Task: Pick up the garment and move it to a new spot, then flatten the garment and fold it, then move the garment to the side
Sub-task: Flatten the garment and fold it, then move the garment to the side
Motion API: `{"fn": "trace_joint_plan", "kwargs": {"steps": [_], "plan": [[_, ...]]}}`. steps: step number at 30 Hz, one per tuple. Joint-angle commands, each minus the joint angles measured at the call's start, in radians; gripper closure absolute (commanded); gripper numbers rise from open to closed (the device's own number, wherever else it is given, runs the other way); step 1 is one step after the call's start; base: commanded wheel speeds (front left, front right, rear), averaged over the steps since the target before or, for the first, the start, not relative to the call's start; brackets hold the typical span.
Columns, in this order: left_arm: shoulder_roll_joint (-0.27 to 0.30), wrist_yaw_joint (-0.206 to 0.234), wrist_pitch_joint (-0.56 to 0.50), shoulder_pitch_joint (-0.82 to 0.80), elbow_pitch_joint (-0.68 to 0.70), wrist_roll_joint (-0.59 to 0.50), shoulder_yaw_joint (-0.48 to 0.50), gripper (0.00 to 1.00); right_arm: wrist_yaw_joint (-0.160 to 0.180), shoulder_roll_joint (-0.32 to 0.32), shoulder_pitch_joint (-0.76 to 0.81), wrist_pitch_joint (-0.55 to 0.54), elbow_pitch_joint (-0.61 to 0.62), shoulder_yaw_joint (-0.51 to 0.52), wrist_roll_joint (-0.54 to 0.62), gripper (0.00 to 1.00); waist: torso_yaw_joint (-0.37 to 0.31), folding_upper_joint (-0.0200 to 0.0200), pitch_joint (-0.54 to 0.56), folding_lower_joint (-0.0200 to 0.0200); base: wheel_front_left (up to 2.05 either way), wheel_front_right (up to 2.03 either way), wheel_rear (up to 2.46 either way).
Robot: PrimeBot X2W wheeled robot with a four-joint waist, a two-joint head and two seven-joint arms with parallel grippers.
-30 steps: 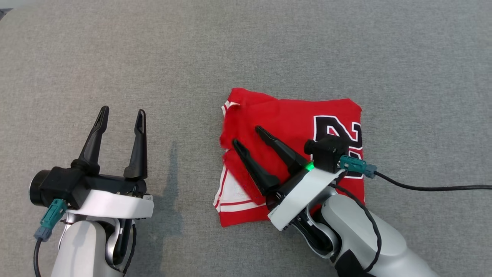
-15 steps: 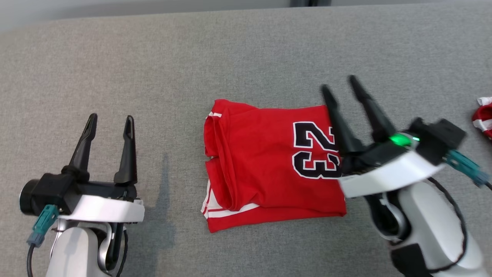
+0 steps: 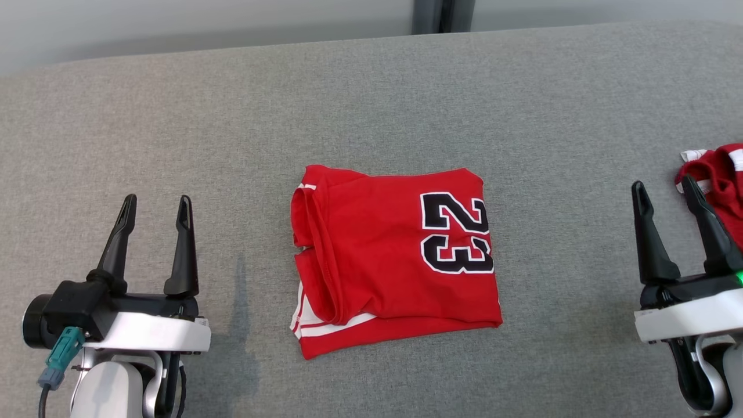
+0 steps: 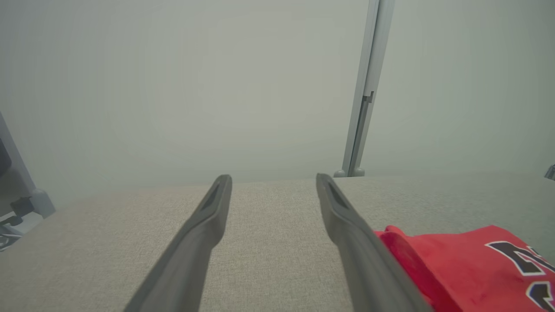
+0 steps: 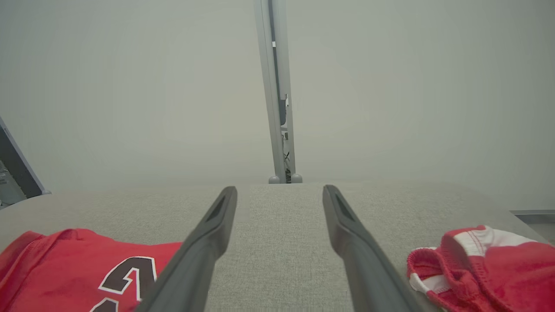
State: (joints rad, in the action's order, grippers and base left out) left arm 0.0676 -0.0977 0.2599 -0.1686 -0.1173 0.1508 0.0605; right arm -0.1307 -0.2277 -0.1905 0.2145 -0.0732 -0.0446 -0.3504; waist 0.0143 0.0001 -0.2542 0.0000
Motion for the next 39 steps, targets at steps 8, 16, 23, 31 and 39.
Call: {"fn": "trace_joint_plan", "kwargs": {"steps": [8, 16, 23, 31, 39], "plan": [[0.011, 0.009, -0.002, 0.005, 0.001, -0.001, -0.009, 0.0, 0.0, 0.008, 0.035, -0.028, 0.037, 0.025, 0.025, 0.0, -0.005, -0.0001, 0.005, 0.0, 0.0, 0.0, 0.0], [0.013, 0.013, -0.008, 0.002, 0.01, 0.005, -0.018, 0.0, 0.0, 0.012, 0.025, -0.04, 0.049, 0.021, 0.026, 0.0, 0.004, -0.0001, 0.0, 0.0, 0.0, 0.0, 0.0], [0.007, 0.017, -0.005, -0.021, 0.007, 0.014, -0.039, 0.0, 0.0, 0.004, -0.01, -0.08, 0.041, -0.108, 0.019, 1.0, 0.05, -0.0001, -0.016, 0.0, 0.0, 0.0, 0.0], [0.0, 0.021, 0.001, -0.036, -0.007, 0.027, -0.062, 0.0, 0.0, 0.043, -0.11, -0.085, -0.043, -0.409, -0.029, 1.0, 0.095, -0.0001, -0.039, 0.0, 0.0, 0.0, 0.0], [-0.005, 0.023, 0.004, -0.06, -0.024, 0.042, -0.086, 0.0, 0.0, 0.085, -0.206, -0.083, -0.24, -0.642, -0.087, 1.0, 0.133, -0.0001, -0.057, 0.0, 0.0, 0.0, 0.0]]}}
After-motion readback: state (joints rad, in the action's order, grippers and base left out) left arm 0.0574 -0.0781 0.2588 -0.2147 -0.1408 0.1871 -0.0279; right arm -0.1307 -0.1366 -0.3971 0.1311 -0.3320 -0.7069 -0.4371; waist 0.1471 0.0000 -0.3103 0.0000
